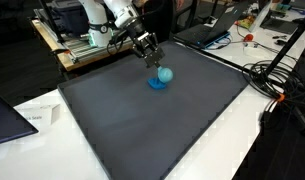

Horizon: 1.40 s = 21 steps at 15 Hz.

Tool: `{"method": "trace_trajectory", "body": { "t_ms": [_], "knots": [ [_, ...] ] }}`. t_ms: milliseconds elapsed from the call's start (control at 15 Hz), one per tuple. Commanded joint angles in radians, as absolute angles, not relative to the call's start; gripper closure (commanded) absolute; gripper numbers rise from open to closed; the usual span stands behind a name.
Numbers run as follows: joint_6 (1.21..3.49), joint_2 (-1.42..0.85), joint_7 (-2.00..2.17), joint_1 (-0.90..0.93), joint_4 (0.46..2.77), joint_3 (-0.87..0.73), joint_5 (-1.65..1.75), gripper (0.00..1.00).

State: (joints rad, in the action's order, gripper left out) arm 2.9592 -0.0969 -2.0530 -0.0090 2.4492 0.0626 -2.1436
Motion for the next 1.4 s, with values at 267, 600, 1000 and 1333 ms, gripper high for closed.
{"method": "trace_trajectory", "body": {
  "t_ms": [267,600,1000,1333],
  "knots": [
    [3.124,-0.077,-2.287,0.063,2.372,0.047,-2.405,0.78],
    [3.211,-0.077,-2.526,0.120,2.296,-0.026,-2.598,0.78],
    [3.269,-0.101,-2.517,0.286,2.205,-0.242,-2.508,0.78],
    [3.248,-0.104,-2.502,0.301,2.218,-0.259,-2.508,0.53]
  ]
}}
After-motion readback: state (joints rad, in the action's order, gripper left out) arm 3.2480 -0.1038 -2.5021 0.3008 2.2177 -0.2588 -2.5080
